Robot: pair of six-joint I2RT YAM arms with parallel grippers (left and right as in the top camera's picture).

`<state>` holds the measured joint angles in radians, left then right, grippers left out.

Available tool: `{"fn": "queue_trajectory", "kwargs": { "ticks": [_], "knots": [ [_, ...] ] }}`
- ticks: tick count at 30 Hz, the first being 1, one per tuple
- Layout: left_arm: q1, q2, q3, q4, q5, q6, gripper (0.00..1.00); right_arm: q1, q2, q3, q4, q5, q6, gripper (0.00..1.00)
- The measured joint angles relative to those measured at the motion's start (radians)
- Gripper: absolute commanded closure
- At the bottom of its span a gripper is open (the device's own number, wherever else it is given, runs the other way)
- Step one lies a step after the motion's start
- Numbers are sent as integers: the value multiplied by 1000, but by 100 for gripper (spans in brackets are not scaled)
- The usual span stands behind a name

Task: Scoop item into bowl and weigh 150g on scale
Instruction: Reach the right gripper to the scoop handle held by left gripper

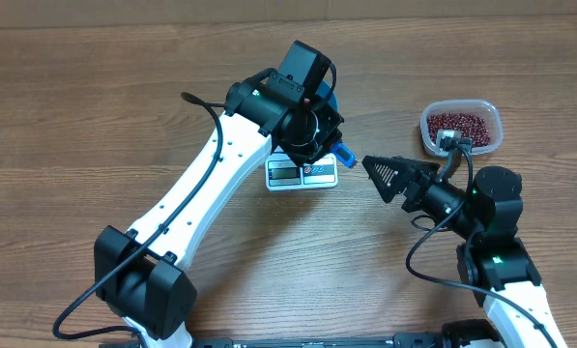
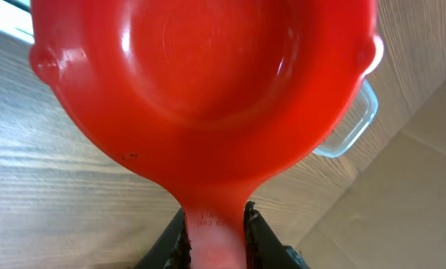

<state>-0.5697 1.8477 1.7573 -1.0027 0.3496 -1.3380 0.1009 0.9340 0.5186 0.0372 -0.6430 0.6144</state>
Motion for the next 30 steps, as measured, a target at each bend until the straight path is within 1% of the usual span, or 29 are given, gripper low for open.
{"fn": "queue_trajectory", "kwargs": {
  "ticks": [5,9,14,15,18,22,30],
  "knots": [
    [0,0,0,0,27,-48,96,21,50,0,77,-43,31,13],
    [0,0,0,3,40,-83,96,77,76,0,133,-55,23,20],
    [0,0,0,5,44,-107,96,161,116,0,172,-15,14,30],
    [0,0,0,5,44,-108,96,168,122,0,173,-5,13,31],
    [0,0,0,5,44,-109,96,170,133,0,190,22,13,40],
    [0,0,0,5,48,-111,96,170,143,1,233,40,11,47],
    [0,0,0,5,51,-112,96,170,229,2,306,45,32,55]
  ]
}}
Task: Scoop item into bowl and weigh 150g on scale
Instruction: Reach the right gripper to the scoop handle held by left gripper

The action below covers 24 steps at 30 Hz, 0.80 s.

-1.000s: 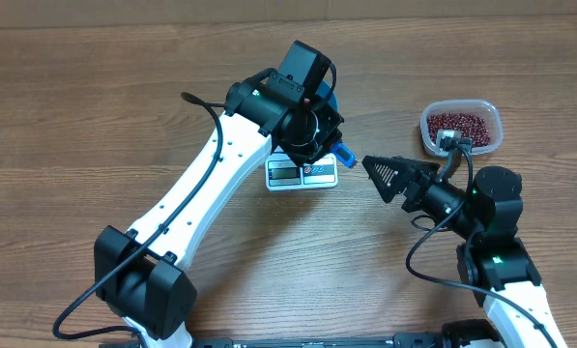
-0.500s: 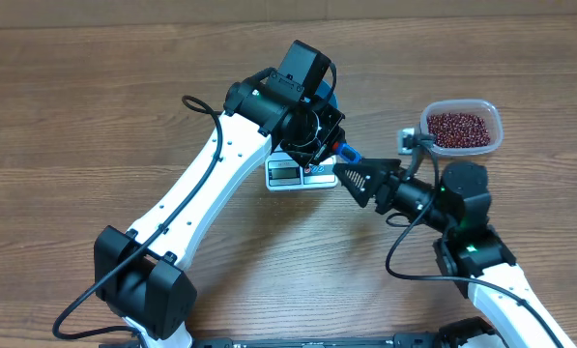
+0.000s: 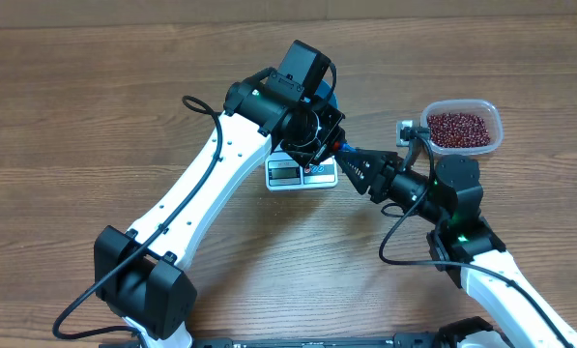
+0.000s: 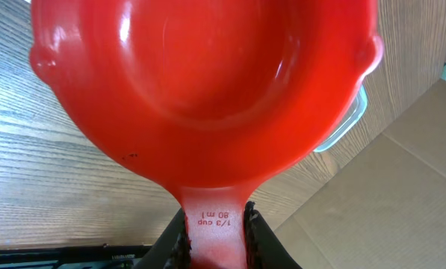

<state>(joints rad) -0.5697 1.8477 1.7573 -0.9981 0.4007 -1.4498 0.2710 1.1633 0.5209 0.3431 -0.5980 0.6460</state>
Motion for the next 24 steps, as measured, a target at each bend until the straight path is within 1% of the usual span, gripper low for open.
{"fn": "queue_trajectory", "kwargs": {
  "ticks": [4,5,11,14,18,22,24],
  "knots": [
    [0,0,0,0,0,0,96,0,33,0,30,-1,8,59],
    [0,0,0,0,0,0,96,0,34,0,34,0,9,60],
    [0,0,0,2,0,0,96,0,35,0,58,0,9,63],
    [0,0,0,2,0,0,96,0,35,0,73,0,9,67],
    [0,0,0,2,0,0,96,0,35,0,75,0,20,69],
    [0,0,0,2,0,0,96,0,35,0,76,-1,27,75],
    [0,0,0,2,0,0,96,0,37,0,76,-2,32,77]
  ]
}}
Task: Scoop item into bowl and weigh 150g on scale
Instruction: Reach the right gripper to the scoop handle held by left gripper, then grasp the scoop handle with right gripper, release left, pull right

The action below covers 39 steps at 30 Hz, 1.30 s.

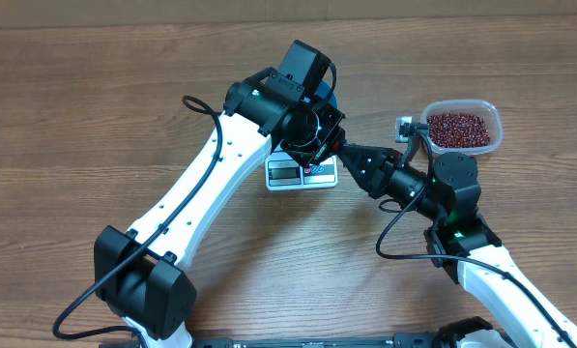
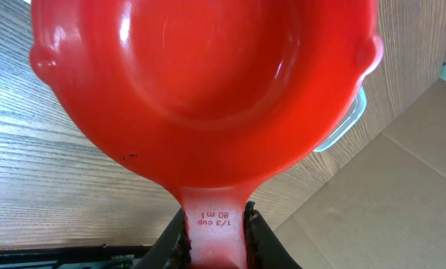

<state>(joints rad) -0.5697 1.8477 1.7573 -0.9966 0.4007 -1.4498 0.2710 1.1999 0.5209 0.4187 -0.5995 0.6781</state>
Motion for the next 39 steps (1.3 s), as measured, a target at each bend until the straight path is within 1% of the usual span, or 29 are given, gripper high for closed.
{"fn": "queue_trajectory", "kwargs": {
  "ticks": [3,11,13,14,15,16,17,18,20,21,22,23,27,28,32,36,39],
  "knots": [
    [0,0,0,0,0,0,96,0,4,0,-1,-3,3,78],
    [0,0,0,-2,1,0,96,0,6,0,-9,1,10,96],
    [0,0,0,-2,1,0,95,0,6,0,-11,3,14,96],
    [0,0,0,-2,1,0,87,0,6,0,-11,3,13,96],
    [0,0,0,-2,1,0,63,-1,6,0,-12,3,13,96],
    [0,0,0,-2,1,5,51,-1,6,0,-11,3,13,96],
    [0,0,0,1,0,22,35,0,6,0,-11,3,13,96],
    [0,0,0,6,1,46,21,0,6,2,-15,1,14,96],
    [0,0,0,27,0,101,5,-1,6,3,-35,-1,14,96],
    [0,0,1,29,-2,132,0,-2,6,3,-49,-3,14,96],
    [1,0,1,29,-6,169,0,-5,6,3,-63,-4,14,96],
    [2,0,2,31,-13,233,0,-12,6,3,-78,-6,13,96],
    [9,0,2,42,-37,379,0,-49,-10,5,-138,-18,9,96],
    [10,-1,2,47,-42,400,0,-56,-18,6,-154,-19,6,96],
    [13,-35,2,84,-82,544,0,-94,-87,32,-288,-25,-33,96],
    [-5,-155,2,68,-217,717,0,-137,-178,105,-476,-24,-117,96],
    [-32,-230,7,26,-315,801,0,-163,-231,149,-596,-6,-171,96]
  ]
}}
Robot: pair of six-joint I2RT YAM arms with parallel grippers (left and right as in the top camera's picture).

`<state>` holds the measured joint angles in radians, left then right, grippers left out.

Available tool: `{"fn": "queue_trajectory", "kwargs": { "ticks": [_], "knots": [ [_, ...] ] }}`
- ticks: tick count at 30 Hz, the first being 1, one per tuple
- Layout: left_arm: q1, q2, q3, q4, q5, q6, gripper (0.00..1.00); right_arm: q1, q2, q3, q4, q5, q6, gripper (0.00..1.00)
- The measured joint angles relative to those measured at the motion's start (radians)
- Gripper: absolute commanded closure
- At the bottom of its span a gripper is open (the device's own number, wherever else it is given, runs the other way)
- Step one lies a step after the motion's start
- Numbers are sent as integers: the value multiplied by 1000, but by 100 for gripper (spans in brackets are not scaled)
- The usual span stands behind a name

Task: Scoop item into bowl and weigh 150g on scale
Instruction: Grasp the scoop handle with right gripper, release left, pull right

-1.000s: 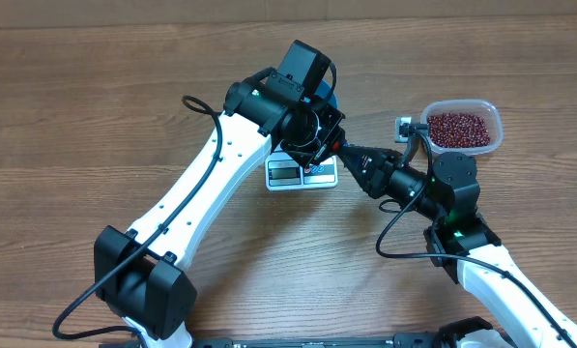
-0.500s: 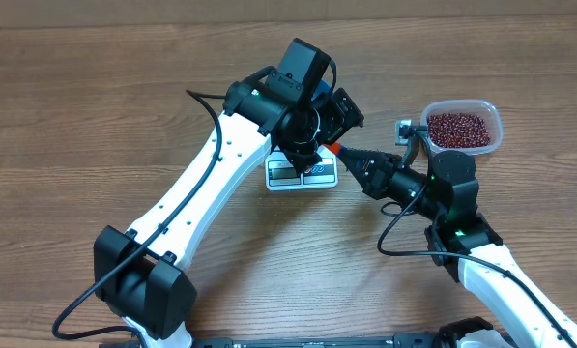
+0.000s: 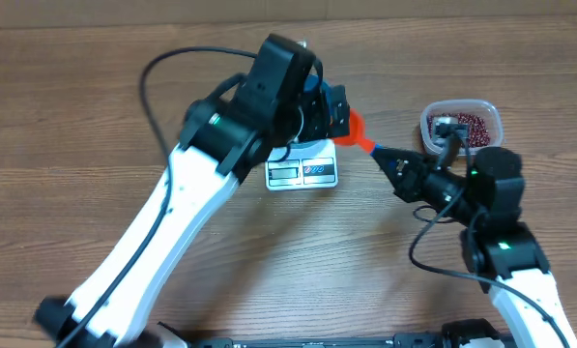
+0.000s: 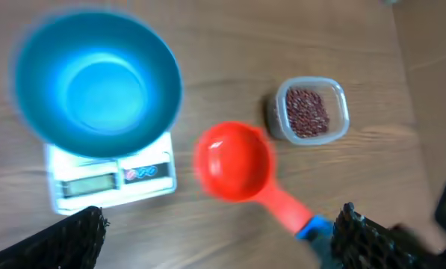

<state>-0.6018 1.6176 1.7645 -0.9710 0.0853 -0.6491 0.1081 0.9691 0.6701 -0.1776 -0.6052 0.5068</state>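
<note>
The red scoop with a blue-tipped handle hangs over the table between the scale and the bean tub; in the overhead view the scoop sticks out from my right gripper, which is shut on its handle end. My left gripper is high above, open wide, holding nothing. The empty blue bowl stands on the white scale. A clear tub of red beans sits to the right. In the overhead view the left arm covers most of the bowl.
The scale has its display facing the front edge. The bean tub stands at the right, just behind the right arm. The left arm reaches across the table's middle from the front left. Cardboard lines the far edge.
My left gripper has let go of the scoop, opened wide and now sits higher, looking down on bowl and scale. The right gripper now holds the scoop by its handle, nearer the bean tub.
My left gripper held the red scoop by its handle over the scale while the right gripper stood open off to the right. The right gripper then reached toward the scoop and was at its handle. Now the scoop is in the right gripper and the left is open.
</note>
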Motion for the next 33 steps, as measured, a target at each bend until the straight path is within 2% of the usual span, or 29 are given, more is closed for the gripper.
{"fn": "queue_trajectory", "kwargs": {
  "ticks": [5,9,16,28,32,33],
  "knots": [
    [-38,-53,16,-73,-159,77,0,-57,-76,57,-180,108,-76,96],
    [-38,-37,16,-97,-218,100,0,-95,-108,97,-272,172,-146,96],
    [-37,-32,16,-100,-248,106,0,-103,-132,110,-303,228,-261,96],
    [-37,-32,16,-105,-246,136,0,-104,-132,111,-397,249,-322,96],
    [-37,-31,16,-114,-243,180,18,-104,-132,111,-424,282,-335,96],
    [-37,-29,16,-121,-244,189,29,-105,-132,111,-432,294,-338,97]
  ]
}}
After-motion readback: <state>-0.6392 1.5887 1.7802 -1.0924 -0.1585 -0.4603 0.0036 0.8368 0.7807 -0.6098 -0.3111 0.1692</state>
